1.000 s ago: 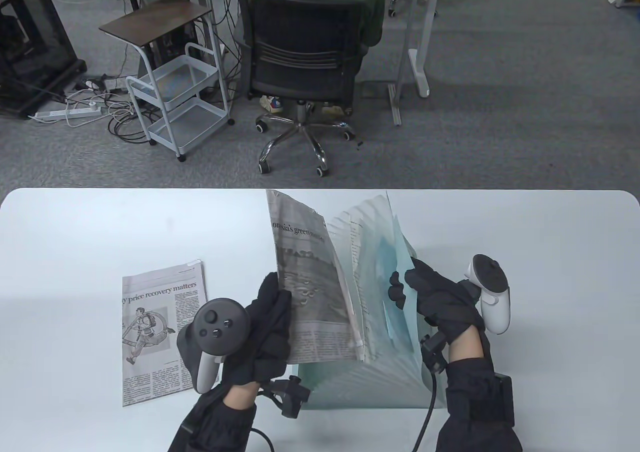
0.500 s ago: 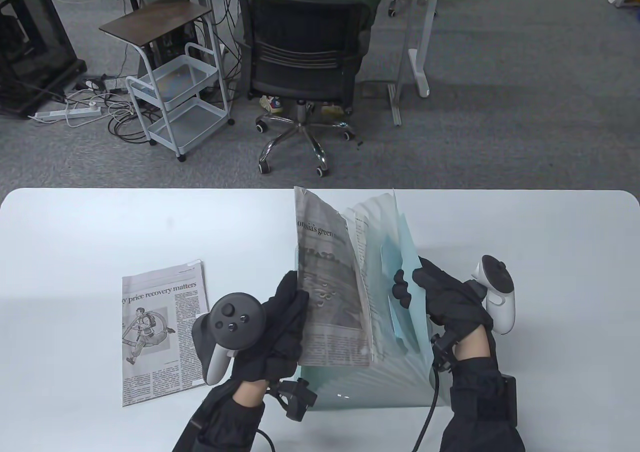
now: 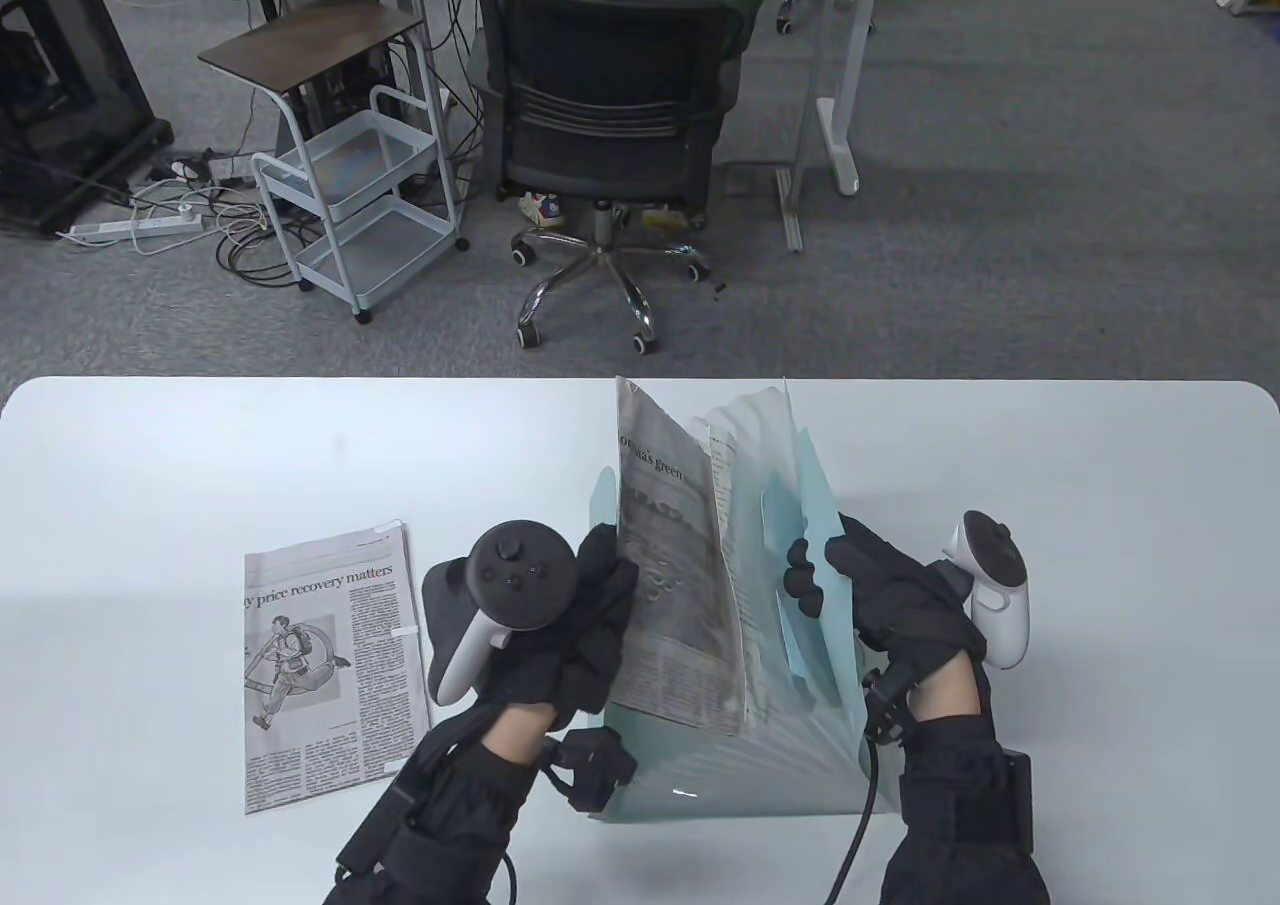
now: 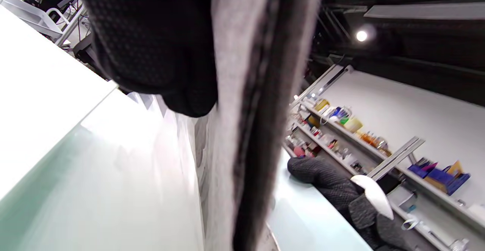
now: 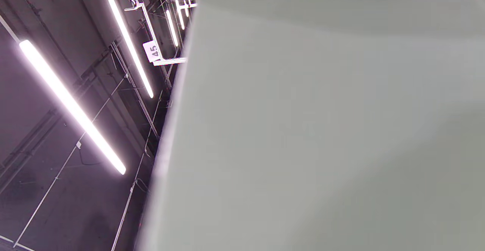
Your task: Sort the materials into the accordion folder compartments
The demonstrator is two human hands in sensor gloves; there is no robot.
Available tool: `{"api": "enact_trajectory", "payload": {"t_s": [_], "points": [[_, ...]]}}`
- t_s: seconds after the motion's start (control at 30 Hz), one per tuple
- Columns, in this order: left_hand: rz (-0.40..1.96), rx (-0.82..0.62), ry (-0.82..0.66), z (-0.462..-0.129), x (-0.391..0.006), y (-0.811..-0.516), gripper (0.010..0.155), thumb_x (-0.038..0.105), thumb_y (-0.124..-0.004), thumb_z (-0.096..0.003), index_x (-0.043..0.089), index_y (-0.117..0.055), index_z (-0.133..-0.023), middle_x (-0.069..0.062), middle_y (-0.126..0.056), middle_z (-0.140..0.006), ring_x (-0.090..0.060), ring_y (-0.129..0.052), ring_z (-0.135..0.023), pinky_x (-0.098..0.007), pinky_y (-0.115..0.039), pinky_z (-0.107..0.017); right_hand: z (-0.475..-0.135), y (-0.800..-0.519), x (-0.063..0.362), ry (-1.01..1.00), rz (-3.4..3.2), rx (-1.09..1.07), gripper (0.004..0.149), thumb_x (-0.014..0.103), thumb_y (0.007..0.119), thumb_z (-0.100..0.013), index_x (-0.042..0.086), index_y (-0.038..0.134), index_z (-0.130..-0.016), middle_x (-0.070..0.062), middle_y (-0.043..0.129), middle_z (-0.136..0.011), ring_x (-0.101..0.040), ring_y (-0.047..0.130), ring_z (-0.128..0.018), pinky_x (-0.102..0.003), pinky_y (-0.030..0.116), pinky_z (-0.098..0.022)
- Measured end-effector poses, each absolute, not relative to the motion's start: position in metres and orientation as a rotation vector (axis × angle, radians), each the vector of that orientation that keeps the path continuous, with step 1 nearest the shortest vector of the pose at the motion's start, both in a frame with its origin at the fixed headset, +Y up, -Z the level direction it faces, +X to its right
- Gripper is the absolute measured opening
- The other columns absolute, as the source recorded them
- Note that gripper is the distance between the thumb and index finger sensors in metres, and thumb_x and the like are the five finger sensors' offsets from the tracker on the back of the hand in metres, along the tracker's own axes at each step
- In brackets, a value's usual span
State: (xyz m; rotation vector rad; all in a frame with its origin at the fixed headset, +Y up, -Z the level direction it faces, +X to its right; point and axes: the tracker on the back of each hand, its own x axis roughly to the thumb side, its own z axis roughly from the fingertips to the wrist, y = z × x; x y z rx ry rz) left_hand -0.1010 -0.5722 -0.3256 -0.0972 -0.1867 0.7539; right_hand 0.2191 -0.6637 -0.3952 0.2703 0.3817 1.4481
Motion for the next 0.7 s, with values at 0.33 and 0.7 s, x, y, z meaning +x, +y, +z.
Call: {"api": "enact_trajectory", "payload": {"t_s": [0.33, 0.7], "points": [[0.6, -0.157, -0.149, -0.334, -0.09, -0.561, 0.054, 0.018, -0.064, -0.071, -0.015, -0.056, -0.113, -0.025, -0.095, -0.088, -0.021, -0.114, -0.054, -0.035, -0.096, -0.044, -0.396, -0.665, 0.217, 0.386, 1.458, 0.268, 0.063, 0.019, 0.046, -0.066, -0.015, 0.018, -0.11, -0.044, 0.041, -0.107, -0.051, 0.074, -0.081, -0.057, 0.066, -0.059], [0.557, -0.2, -0.13, -0.339, -0.077, -0.567, 0.055, 0.018, -0.068, -0.0698, -0.016, -0.057, -0.112, -0.025, -0.096, -0.087, -0.02, -0.115, -0.054, -0.034, -0.097, -0.044, -0.396, -0.666, 0.215, 0.391, 1.461, 0.264, 0.063, 0.019, 0.046, -0.066, -0.015, 0.017, -0.11, -0.044, 0.041, -0.107, -0.051, 0.073, -0.081, -0.058, 0.066, -0.059]]}}
